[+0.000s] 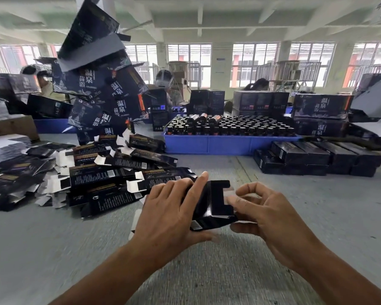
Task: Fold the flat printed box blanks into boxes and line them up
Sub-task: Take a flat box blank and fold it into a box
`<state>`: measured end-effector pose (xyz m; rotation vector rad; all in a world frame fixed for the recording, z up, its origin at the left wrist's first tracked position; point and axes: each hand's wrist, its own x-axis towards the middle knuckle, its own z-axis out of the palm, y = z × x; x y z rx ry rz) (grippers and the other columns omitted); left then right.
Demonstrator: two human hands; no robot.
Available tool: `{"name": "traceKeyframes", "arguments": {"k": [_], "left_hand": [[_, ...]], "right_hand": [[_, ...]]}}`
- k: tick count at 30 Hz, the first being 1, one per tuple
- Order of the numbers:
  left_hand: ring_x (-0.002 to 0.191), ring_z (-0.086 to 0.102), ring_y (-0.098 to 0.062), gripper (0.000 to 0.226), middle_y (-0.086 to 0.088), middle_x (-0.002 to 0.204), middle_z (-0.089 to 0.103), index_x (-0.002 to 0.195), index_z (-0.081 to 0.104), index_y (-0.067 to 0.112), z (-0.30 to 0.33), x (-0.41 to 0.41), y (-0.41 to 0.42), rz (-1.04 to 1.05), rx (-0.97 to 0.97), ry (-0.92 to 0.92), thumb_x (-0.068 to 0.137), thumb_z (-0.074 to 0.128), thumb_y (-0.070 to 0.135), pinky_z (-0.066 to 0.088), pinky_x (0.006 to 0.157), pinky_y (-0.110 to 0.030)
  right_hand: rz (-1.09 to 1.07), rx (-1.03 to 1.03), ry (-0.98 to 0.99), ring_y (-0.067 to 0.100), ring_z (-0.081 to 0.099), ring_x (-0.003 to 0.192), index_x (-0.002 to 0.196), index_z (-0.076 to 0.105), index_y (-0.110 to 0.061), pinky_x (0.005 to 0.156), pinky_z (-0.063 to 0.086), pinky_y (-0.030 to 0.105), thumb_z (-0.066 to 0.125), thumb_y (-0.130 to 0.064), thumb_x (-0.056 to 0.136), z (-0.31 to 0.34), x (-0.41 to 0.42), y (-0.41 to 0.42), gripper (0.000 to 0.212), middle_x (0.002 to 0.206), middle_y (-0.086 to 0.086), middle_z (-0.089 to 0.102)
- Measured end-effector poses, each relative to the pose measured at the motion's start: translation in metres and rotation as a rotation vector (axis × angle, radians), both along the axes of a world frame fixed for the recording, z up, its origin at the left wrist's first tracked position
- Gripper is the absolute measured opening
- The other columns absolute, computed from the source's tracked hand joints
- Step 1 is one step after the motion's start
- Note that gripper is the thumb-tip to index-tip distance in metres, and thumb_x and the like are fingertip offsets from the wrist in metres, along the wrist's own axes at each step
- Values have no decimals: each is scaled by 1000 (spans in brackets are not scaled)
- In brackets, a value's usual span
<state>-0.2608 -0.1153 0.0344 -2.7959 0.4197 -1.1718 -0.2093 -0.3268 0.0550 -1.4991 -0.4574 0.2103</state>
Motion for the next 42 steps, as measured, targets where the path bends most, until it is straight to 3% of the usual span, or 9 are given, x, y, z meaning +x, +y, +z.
{"name": "traceKeyframes", "arguments": {"k": [5, 10, 16, 21, 28, 31, 33, 37, 42], "left_hand": [[110, 60, -25, 113, -8, 126, 59, 154, 24, 16, -2, -1, 0, 4, 24, 21, 71, 42, 90, 52, 92, -46], [109, 56, -25, 83, -9, 125, 56, 154, 26, 28, -3, -3, -5, -39, -13, 43, 90, 29, 80, 49, 92, -46], [121, 50, -25, 64, -9, 138, 47, 152, 26, 42, 2, -7, -8, -68, -7, 58, 95, 35, 71, 47, 99, -47], [121, 56, -30, 60, -11, 142, 48, 150, 31, 43, 6, -8, -4, -109, 0, 81, 94, 41, 61, 51, 96, -50], [124, 55, -30, 57, -11, 144, 47, 144, 40, 40, 10, -12, 1, -161, -79, 83, 90, 53, 55, 53, 93, -53], [126, 54, -31, 55, -10, 146, 46, 139, 45, 37, 10, -12, 2, -196, -109, 90, 88, 59, 49, 54, 92, -54], [128, 53, -32, 56, -10, 146, 47, 136, 49, 34, 9, -12, 2, -206, -106, 69, 84, 65, 43, 51, 96, -53], [131, 49, -30, 52, -10, 145, 49, 135, 48, 32, 7, -11, 1, -195, -101, 26, 85, 57, 45, 44, 102, -47], [131, 50, -29, 62, -7, 145, 48, 146, 39, 35, 4, -11, 1, -157, -113, 59, 86, 52, 49, 51, 98, -50]], "right_hand": [[-73, -114, -67, 19, 76, 75, 88, 63, -11, 59, 59, 27, 67, -5, 91, -9, 1, 4, 8, 82, 2, 77], [32, -139, -90, 18, 77, 83, 108, 69, -38, 63, 60, 27, 60, -14, 97, -6, -6, 5, 28, 93, -2, 79], [-63, -171, -247, 15, 76, 79, 119, 60, -42, 57, 58, 25, 62, -12, 97, -2, -9, 3, 37, 91, -7, 78], [-140, -235, -380, 10, 74, 77, 128, 57, -42, 55, 56, 23, 63, -11, 97, -1, -9, 1, 44, 95, -6, 77], [-185, -190, -397, 7, 73, 79, 125, 53, -44, 57, 56, 21, 67, -15, 95, -2, -12, 2, 44, 97, -10, 76], [-218, -230, -467, 4, 72, 81, 134, 42, -54, 61, 59, 23, 67, -23, 95, -6, -14, 3, 56, 104, -11, 73], [-225, -276, -557, 2, 71, 81, 131, 45, -57, 64, 61, 23, 65, -24, 95, -7, -16, 4, 53, 104, -14, 73], [-237, -326, -645, 4, 71, 78, 125, 62, -45, 67, 62, 30, 64, -21, 97, -9, -16, 3, 37, 93, -23, 71], [-238, -345, -661, -2, 67, 93, 126, 68, -36, 81, 59, 29, 63, -19, 97, -9, -16, 4, 34, 103, -28, 70]]}}
